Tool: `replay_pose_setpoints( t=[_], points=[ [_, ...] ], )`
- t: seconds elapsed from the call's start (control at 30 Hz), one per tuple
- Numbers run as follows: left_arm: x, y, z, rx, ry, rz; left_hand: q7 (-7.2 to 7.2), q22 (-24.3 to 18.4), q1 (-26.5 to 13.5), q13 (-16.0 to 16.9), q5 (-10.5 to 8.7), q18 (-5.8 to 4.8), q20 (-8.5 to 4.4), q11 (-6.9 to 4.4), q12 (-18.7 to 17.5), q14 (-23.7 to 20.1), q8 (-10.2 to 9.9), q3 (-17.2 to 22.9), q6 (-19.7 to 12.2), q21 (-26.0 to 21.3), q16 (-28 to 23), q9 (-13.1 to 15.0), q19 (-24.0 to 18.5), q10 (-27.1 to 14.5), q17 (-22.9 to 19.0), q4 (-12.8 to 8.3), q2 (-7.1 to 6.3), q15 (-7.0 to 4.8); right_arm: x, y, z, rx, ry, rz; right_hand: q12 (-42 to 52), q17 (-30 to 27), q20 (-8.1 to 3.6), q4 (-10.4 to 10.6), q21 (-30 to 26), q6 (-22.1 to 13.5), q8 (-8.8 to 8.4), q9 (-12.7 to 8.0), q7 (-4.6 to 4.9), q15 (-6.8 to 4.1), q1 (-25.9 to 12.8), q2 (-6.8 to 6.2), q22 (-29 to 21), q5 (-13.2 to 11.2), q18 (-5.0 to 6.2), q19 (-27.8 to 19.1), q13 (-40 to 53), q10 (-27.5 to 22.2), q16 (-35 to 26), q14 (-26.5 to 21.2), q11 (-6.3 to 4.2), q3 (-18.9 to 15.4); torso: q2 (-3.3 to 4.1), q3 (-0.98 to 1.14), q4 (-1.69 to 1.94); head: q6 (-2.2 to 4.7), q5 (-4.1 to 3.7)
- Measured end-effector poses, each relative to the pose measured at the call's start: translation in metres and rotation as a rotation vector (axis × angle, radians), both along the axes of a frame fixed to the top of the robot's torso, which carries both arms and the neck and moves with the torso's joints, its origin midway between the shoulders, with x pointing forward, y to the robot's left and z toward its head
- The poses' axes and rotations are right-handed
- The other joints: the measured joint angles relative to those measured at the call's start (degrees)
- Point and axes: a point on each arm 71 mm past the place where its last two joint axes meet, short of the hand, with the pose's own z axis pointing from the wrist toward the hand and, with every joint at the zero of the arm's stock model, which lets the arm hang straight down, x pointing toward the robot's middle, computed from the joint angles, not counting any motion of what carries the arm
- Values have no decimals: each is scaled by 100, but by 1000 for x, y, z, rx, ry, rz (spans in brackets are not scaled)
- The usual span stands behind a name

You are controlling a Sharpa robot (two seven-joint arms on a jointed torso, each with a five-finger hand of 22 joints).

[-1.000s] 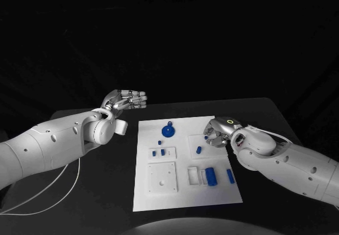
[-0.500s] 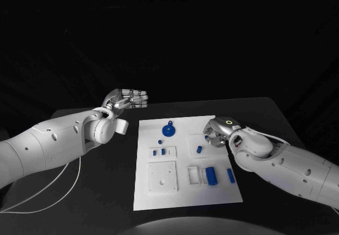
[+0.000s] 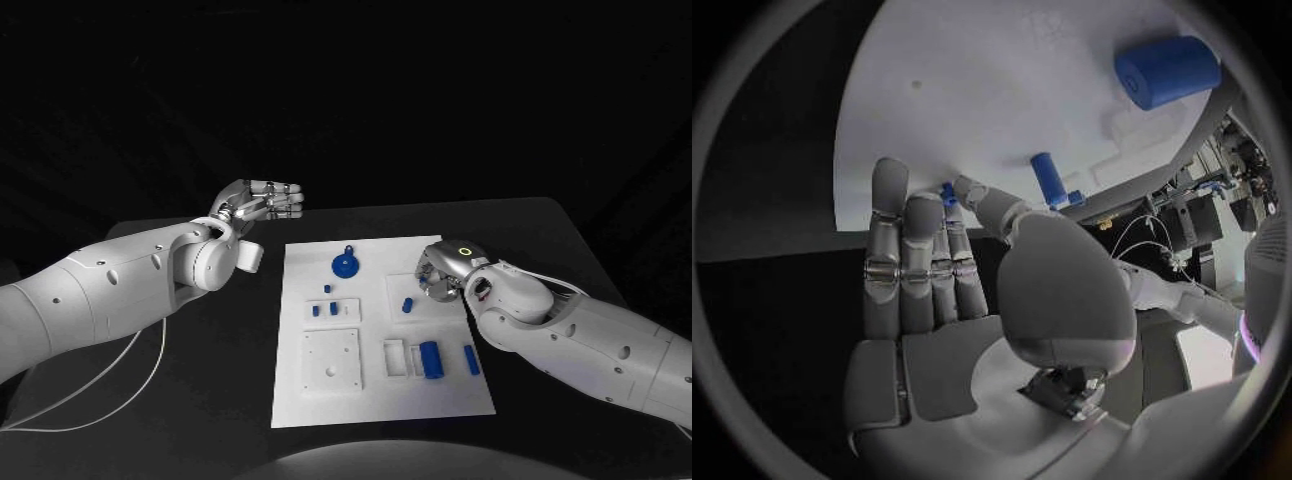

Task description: Assemble the parts on the task board

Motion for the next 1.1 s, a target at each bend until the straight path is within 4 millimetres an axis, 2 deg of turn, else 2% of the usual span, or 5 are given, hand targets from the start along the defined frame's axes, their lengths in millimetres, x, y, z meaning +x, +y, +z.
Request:
replay_pose_setpoints(
  t=[0.27, 0.43, 0.77, 0.93, 1.1],
  points=[
    [0, 0, 0, 0, 4, -3, 0, -5, -2, 0, 0, 0, 0, 21, 0, -19, 0, 0, 0, 0, 0, 0, 0, -21, 0, 0, 2, 19, 1, 2, -1, -13, -3, 3, -19, 58, -2, -281, 73, 56, 0, 0, 7, -17, -47, 151, 215, 42, -38, 0, 12, 80, -22, 18, -1, 309, -1, 0, -3, -14, 3],
    [0, 0, 0, 1, 6, -4, 0, -5, -26, 0, 0, 0, 0, 21, 0, -19, 0, 0, 0, 0, 0, 0, 0, -21, 0, 0, 26, 19, 1, 3, -1, -18, -13, 4, -2, 65, -48, -325, 106, 146, -1, 67, -29, -40, -78, 193, 313, -51, -67, -7, 21, 183, -50, 42, -2, 590, -1, 2, -3, -27, 1],
    [2, 5, -1, 9, 5, 5, 0, -4, -26, 0, 0, 0, 0, 21, 0, -19, 0, 0, 0, 0, 0, 0, 0, -21, 1, 0, 26, 19, -2, 4, 0, -14, -31, 0, -5, 75, -49, -337, 106, 167, -17, 112, -50, -60, -82, 214, 355, -113, -64, -10, 2, 194, -82, 64, 9, 640, -2, 5, -7, -46, 17],
    [4, 7, -1, 14, 4, 10, 0, -4, -9, 0, 0, 0, 0, 21, 0, -19, 0, 0, 0, 0, 0, 0, 0, -21, 1, 0, 43, 19, -1, 3, 9, 4, -48, -3, -5, 80, -71, -335, 106, 188, -18, 113, -30, -60, -81, 214, 362, -113, -64, 12, 3, 203, -82, 64, 18, 638, -5, 3, -10, -49, 32],
    [5, 8, -2, 18, 3, 16, 0, -4, -3, 0, 0, 0, 0, 21, 0, -19, 0, 0, 0, 0, 0, 0, 0, -21, 1, 0, 49, 19, 4, 3, 31, 35, -86, -1, -19, 94, -71, -311, 106, 188, -18, 118, -31, -73, -66, 228, 367, -118, -65, 12, 3, 204, -105, 74, 18, 614, -5, 3, -10, -49, 47]
  ],
)
